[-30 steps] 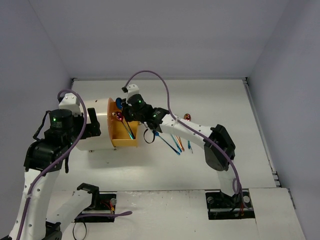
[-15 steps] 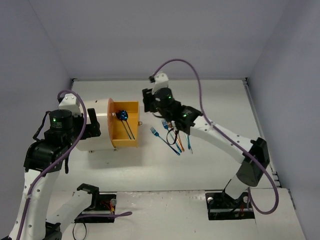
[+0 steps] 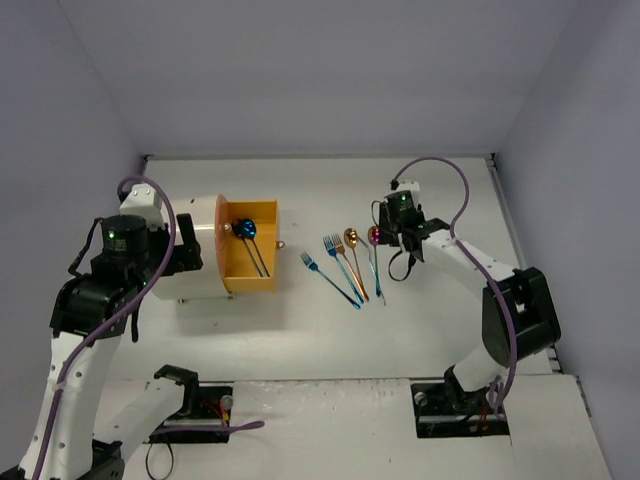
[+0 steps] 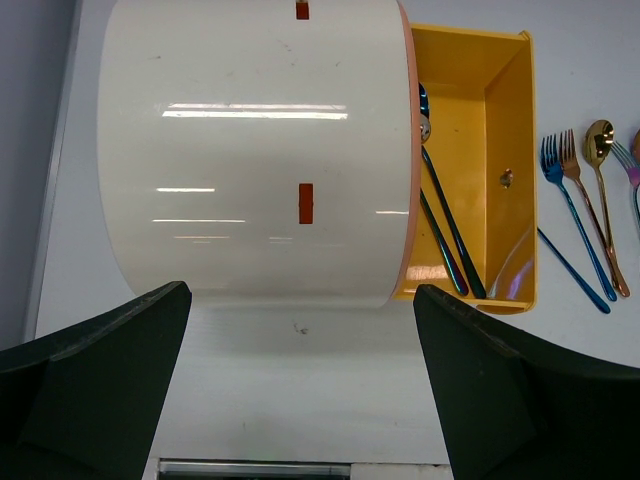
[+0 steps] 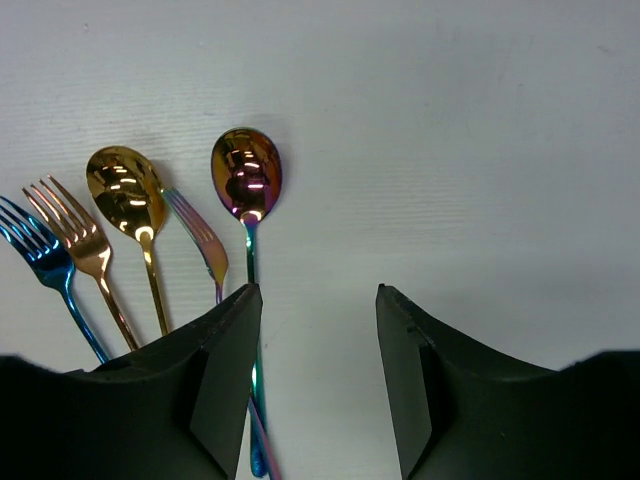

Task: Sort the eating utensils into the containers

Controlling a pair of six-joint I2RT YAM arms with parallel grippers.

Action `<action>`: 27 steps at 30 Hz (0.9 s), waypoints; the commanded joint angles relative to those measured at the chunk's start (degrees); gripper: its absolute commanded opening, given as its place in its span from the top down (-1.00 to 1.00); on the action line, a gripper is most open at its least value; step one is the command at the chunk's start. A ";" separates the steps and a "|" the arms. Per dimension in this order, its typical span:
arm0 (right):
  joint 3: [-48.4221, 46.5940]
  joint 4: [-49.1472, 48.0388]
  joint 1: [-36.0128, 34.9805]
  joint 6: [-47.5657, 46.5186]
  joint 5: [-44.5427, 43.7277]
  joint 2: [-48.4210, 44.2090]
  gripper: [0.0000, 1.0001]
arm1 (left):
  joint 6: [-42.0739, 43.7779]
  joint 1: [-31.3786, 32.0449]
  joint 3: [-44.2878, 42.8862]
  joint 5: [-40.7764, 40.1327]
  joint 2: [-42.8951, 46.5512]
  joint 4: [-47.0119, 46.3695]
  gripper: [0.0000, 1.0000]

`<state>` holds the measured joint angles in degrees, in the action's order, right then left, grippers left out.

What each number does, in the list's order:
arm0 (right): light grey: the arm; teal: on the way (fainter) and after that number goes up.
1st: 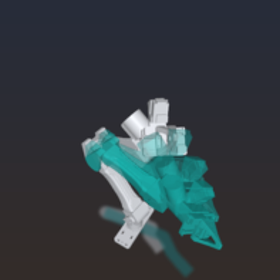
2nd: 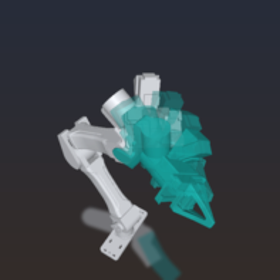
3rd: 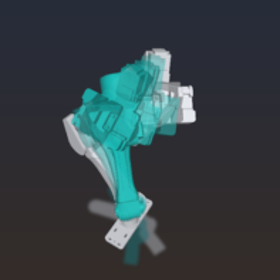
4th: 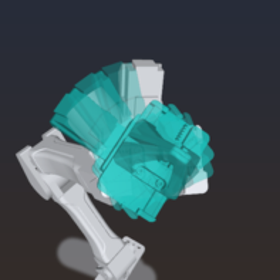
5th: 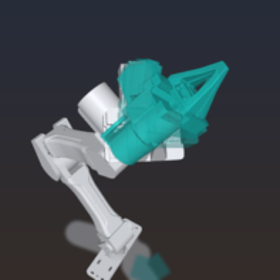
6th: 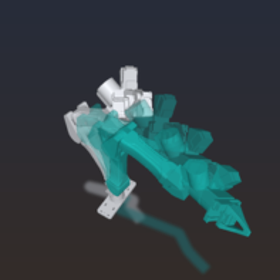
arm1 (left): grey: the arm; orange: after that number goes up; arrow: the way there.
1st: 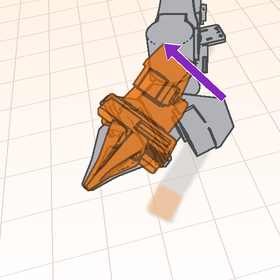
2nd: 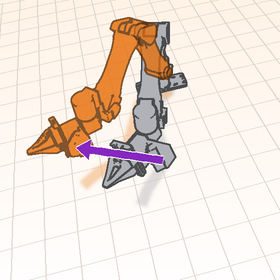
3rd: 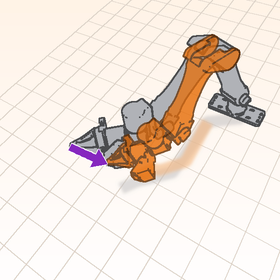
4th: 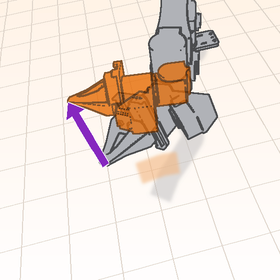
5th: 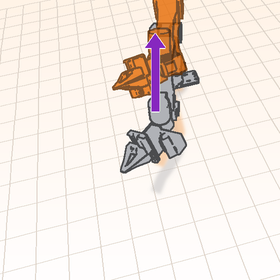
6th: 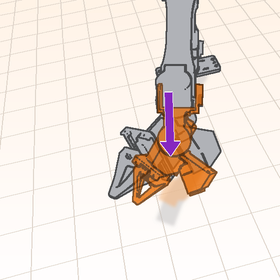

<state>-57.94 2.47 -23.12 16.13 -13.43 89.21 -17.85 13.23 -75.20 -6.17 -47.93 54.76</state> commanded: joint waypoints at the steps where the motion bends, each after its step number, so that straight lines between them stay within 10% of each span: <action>1: -2.12 -2.65 1.05 2.44 4.46 4.90 0.07 | -0.54 0.30 -1.68 0.30 -1.42 -1.32 -0.86; 12: -5.76 -3.22 1.06 2.96 5.67 14.78 0.40 | 0.22 0.30 -2.17 -0.46 -1.46 -1.24 -0.86; 27: -5.41 -3.83 0.71 2.79 6.85 10.18 0.34 | 0.77 0.30 -1.79 -0.36 -2.93 -1.41 -0.86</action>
<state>-61.30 0.19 -22.43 18.44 -7.75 103.64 -17.76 13.23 -75.22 -6.07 -50.04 54.81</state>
